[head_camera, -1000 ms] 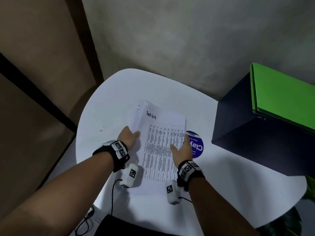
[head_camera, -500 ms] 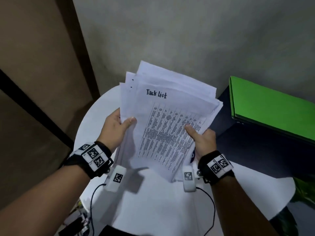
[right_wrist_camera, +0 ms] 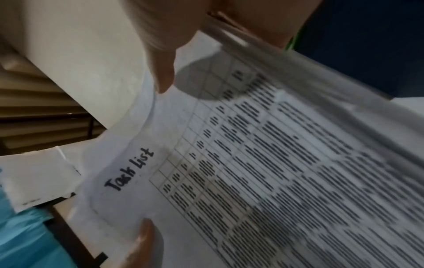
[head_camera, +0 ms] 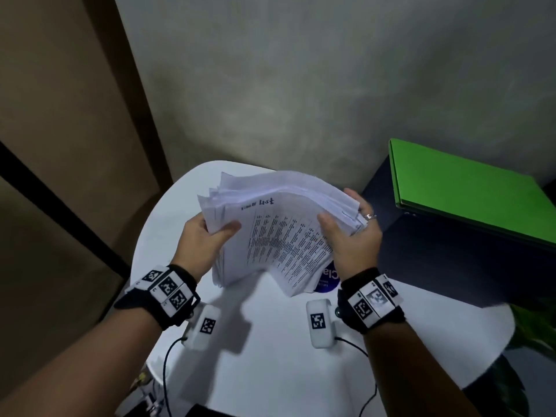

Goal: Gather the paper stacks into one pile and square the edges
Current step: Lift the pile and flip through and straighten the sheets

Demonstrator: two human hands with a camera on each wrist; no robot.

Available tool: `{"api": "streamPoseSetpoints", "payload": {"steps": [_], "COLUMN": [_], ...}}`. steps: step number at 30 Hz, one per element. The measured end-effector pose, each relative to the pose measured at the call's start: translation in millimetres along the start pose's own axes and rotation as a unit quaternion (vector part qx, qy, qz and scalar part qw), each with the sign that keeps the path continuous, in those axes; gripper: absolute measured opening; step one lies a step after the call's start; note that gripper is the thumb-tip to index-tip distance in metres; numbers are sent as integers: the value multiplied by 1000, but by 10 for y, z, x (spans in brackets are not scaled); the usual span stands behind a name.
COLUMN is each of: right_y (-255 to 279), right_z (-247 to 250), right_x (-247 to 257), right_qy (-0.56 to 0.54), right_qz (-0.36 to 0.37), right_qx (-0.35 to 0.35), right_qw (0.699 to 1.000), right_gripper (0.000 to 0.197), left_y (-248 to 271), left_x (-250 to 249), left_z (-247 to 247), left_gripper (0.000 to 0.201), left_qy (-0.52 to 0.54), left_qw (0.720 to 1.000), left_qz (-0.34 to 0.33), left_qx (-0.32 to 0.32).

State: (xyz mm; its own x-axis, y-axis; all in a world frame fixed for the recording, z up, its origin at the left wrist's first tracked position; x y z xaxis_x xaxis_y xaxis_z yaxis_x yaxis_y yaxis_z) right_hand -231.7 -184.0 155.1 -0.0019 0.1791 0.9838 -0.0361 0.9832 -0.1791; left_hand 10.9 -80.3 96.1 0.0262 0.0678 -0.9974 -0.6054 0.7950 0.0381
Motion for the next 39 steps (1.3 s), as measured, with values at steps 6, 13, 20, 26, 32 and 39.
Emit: {"api": "streamPoseSetpoints", "payload": {"steps": [6, 13, 20, 26, 32, 39], "right_y": [-35, -5, 94, 180, 203, 142], "right_z": [-85, -183, -214, -233, -183, -189], "right_x": [210, 227, 190, 178, 149, 131], "right_qy": [12, -33, -32, -19, -9, -51], "right_qz": [71, 70, 66, 66, 73, 66], "right_qx": [-19, -50, -49, -29, -22, -7], "right_qw": [997, 996, 996, 997, 997, 996], "right_gripper": [21, 17, 17, 22, 21, 41], "left_y": [-62, 56, 11, -91, -142, -111], "left_x": [-132, -323, -492, -594, -575, -557], "left_z": [50, -19, -26, -61, -21, -5], "left_gripper": [80, 83, 45, 32, 6, 27], "left_qy": [51, 112, 114, 79, 38, 55], "left_qw": [998, 991, 979, 970, 964, 974], "left_qz": [-23, -56, -86, -68, -70, -155], "left_qx": [10, -53, -143, -220, -255, -157]}}
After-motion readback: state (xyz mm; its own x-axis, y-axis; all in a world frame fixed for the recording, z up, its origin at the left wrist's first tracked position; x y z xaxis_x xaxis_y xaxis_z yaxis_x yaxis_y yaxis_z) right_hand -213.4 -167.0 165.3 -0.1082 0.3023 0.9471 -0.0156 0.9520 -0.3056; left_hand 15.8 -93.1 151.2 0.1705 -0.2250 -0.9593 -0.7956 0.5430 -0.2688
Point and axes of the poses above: each hand's wrist, its own y-axis away from the middle knuckle, its own z-axis out of the back of the hand, x = y × z, the point moved 4 cm from there along -y, towards the middle knuckle, and after that the axes turned 3 degrees about -x, right-handed, at the moved point
